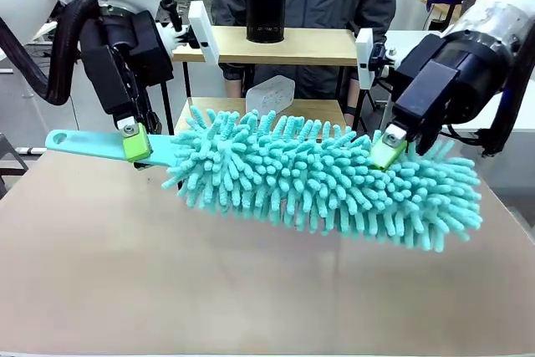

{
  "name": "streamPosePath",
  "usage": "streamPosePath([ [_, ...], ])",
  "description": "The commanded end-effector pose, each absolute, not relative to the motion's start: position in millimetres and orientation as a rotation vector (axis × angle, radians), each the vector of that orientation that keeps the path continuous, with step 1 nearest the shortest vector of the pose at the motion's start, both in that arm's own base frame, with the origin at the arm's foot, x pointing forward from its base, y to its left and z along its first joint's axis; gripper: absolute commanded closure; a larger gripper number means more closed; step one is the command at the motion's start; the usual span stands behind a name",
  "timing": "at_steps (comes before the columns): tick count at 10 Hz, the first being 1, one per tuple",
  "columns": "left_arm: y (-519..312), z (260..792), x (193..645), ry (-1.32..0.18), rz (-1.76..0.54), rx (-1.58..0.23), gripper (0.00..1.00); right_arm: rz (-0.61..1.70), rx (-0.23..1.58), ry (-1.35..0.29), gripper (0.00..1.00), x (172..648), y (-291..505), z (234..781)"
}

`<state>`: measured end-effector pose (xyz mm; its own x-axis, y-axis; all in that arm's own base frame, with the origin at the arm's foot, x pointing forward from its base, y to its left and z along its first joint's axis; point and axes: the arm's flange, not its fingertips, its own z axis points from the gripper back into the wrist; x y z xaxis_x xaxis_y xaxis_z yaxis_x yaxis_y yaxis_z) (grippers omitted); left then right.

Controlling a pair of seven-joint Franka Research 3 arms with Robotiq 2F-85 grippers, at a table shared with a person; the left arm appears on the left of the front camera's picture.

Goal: Clean the shelf.
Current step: Hand the Duster back to the human.

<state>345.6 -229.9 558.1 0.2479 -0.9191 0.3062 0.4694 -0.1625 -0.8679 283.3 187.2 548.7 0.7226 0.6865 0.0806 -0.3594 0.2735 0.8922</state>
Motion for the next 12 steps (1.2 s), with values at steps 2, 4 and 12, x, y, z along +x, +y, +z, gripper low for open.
streamPosePath([
  [2, -220, 561, 350, 0.500, -1.326, -1.165, 0.88, 0.755, 1.075, 0.351, 1.00, 283, 181, 548],
  [4, -220, 560, 351, 0.485, -1.307, -1.152, 0.88, 0.764, 1.108, 0.385, 1.00, 281, 181, 549],
  [12, -200, 570, 348, 0.382, -1.235, -1.095, 0.11, 0.727, 1.134, 0.355, 1.00, 283, 164, 555],
])
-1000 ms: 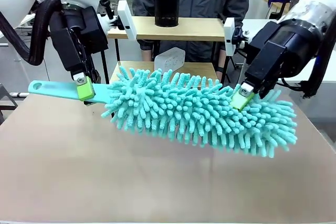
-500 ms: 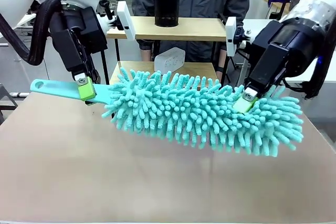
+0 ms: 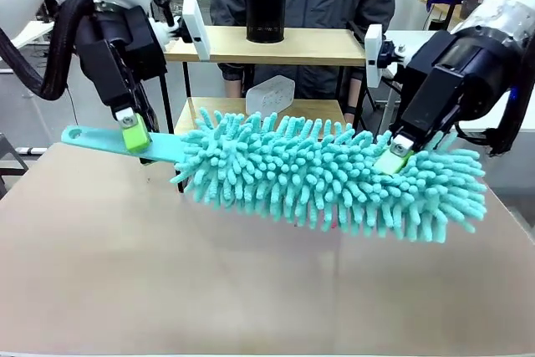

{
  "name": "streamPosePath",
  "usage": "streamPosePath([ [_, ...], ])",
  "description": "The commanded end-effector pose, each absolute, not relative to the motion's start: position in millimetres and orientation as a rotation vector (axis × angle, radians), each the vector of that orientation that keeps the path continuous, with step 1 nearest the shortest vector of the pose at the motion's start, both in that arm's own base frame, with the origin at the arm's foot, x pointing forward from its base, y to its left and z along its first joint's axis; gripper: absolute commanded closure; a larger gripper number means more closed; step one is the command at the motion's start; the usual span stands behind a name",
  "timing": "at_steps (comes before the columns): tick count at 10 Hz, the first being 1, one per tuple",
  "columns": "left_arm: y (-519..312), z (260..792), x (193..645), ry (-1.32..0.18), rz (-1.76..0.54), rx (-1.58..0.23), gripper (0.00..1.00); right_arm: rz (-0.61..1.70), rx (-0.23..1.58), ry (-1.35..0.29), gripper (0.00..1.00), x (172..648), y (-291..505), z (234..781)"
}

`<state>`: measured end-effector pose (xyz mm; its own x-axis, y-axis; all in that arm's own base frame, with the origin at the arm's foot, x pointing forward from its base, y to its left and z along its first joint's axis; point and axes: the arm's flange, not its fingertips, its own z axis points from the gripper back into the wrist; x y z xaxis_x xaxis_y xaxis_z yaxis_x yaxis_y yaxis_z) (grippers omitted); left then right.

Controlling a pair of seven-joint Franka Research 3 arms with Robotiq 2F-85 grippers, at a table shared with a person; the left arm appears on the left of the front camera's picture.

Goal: Clean the shelf.
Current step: Hand the Duster back to the human.

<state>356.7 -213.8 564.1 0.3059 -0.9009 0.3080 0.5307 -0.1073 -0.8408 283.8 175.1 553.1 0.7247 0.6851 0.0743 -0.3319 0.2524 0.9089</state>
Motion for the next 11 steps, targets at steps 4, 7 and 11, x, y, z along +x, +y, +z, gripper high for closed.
streamPosePath([
  [4, -61, 597, 315, -0.216, -0.792, -1.163, 0.00, 0.609, 1.207, 0.163, 1.00, 277, 72, 598],
  [7, 0, 570, 298, -0.543, -0.457, -1.254, 0.00, 0.357, 1.328, -0.385, 1.00, 233, -55, 655],
  [11, -18, 538, 342, -0.428, -0.474, -1.346, 0.00, -0.335, 1.118, -0.701, 1.00, 243, -137, 601],
])
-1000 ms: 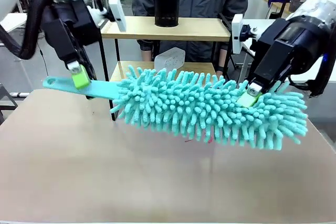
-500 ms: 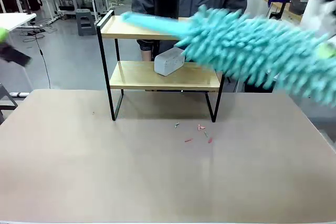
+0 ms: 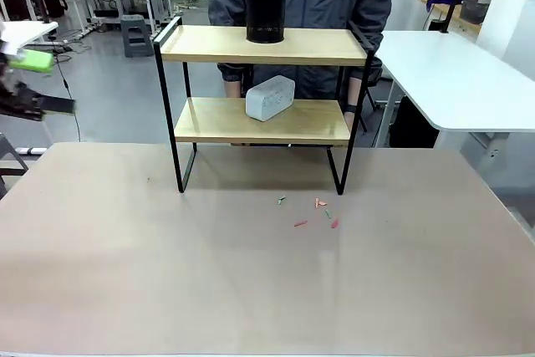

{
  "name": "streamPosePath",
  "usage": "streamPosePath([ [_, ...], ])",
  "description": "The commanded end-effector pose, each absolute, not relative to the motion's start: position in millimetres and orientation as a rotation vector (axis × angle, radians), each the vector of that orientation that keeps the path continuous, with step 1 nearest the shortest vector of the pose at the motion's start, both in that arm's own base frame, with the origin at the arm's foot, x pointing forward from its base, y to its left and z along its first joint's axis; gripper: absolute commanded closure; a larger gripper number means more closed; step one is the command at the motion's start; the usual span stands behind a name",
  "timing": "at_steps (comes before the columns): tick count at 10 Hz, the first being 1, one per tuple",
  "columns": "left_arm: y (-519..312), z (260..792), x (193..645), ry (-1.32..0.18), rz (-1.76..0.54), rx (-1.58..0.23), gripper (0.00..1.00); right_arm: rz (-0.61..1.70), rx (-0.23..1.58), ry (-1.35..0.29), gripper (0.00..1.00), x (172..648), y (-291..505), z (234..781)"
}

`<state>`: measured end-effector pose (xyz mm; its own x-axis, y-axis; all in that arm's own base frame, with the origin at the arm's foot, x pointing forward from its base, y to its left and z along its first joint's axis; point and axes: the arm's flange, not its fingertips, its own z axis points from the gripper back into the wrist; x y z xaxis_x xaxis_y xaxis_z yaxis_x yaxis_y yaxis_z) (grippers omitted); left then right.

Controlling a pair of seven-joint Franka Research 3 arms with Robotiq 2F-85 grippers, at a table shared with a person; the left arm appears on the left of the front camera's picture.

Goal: Clean the shelf.
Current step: Hand the Duster back to the human.

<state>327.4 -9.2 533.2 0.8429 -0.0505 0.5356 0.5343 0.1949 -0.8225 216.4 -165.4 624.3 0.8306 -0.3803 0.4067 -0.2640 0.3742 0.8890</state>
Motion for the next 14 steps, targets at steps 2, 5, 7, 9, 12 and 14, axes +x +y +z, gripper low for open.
streamPosePath([
  [2, -29, 528, 360, -0.391, -0.486, -1.358, 0.00, -0.398, 1.115, -0.573, 1.00, 290, -142, 555],
  [5, -33, 525, 348, -0.383, -0.465, -1.344, 0.00, -0.397, 1.163, -0.408, 1.00, 346, -142, 513],
  [7, -33, 525, 348, -0.383, -0.465, -1.344, 0.00, -0.384, 1.163, -0.290, 1.00, 364, -133, 493],
  [9, -33, 525, 348, -0.383, -0.465, -1.344, 0.00, -0.466, 1.098, -0.259, 1.00, 375, -127, 479],
  [12, -33, 525, 348, -0.383, -0.465, -1.344, 0.00, -0.394, 1.138, -0.300, 1.00, 367, -124, 477],
  [14, -33, 525, 348, -0.383, -0.465, -1.344, 0.00, -0.394, 1.138, -0.300, 1.00, 367, -124, 477],
])
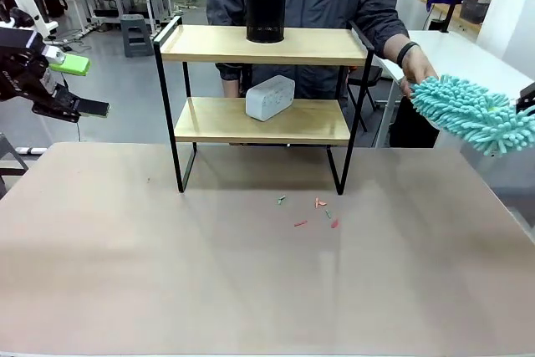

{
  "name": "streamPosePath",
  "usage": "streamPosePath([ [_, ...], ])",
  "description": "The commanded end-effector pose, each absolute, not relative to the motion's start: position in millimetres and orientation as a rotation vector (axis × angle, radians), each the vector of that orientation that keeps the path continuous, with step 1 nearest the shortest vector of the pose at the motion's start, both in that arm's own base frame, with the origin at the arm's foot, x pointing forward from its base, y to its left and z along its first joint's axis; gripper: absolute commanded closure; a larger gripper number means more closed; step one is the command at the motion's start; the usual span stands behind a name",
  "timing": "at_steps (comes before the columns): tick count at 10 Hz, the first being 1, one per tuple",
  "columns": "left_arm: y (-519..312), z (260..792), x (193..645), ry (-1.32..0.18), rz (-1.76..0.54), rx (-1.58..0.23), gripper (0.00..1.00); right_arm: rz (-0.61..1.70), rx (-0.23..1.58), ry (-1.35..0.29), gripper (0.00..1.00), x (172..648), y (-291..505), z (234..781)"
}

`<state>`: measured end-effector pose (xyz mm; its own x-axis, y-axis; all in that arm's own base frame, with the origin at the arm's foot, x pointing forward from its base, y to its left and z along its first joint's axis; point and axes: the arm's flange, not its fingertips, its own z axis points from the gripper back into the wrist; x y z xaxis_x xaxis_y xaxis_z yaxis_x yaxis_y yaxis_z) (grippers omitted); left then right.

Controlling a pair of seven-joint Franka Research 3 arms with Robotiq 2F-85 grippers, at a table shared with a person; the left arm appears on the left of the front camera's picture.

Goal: Clean the shelf.
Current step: Hand the Duster back to the human.

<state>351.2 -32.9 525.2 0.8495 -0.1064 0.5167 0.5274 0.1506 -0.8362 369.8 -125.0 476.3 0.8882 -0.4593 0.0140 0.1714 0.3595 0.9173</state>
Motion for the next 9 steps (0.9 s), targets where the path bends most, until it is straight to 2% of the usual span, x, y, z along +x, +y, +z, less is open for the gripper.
streamPosePath([
  [1, -33, 525, 348, -0.383, -0.465, -1.344, 0.00, -0.394, 1.138, -0.300, 1.00, 367, -124, 477],
  [2, -33, 525, 348, -0.383, -0.465, -1.344, 0.00, -0.394, 1.138, -0.300, 1.00, 367, -124, 477],
  [3, -33, 525, 348, -0.383, -0.465, -1.344, 0.00, -0.413, 1.135, -0.288, 0.85, 370, -125, 476],
  [4, -33, 525, 348, -0.383, -0.465, -1.344, 0.00, -0.372, 1.122, -0.269, 0.28, 370, -116, 479],
  [5, -33, 525, 348, -0.383, -0.465, -1.344, 0.00, -0.329, 1.123, -0.266, 0.29, 371, -105, 483],
  [6, -33, 525, 351, -0.375, -0.470, -1.350, 0.00, -0.283, 1.127, -0.268, 0.00, 370, -93, 488],
  [8, -40, 524, 345, -0.403, -0.480, -1.389, 0.00, -0.170, 1.195, -0.246, 0.00, 357, -61, 500],
  [9, -55, 513, 350, -0.395, -0.482, -1.445, 0.00, -0.122, 1.234, -0.199, 0.06, 349, -38, 502],
])
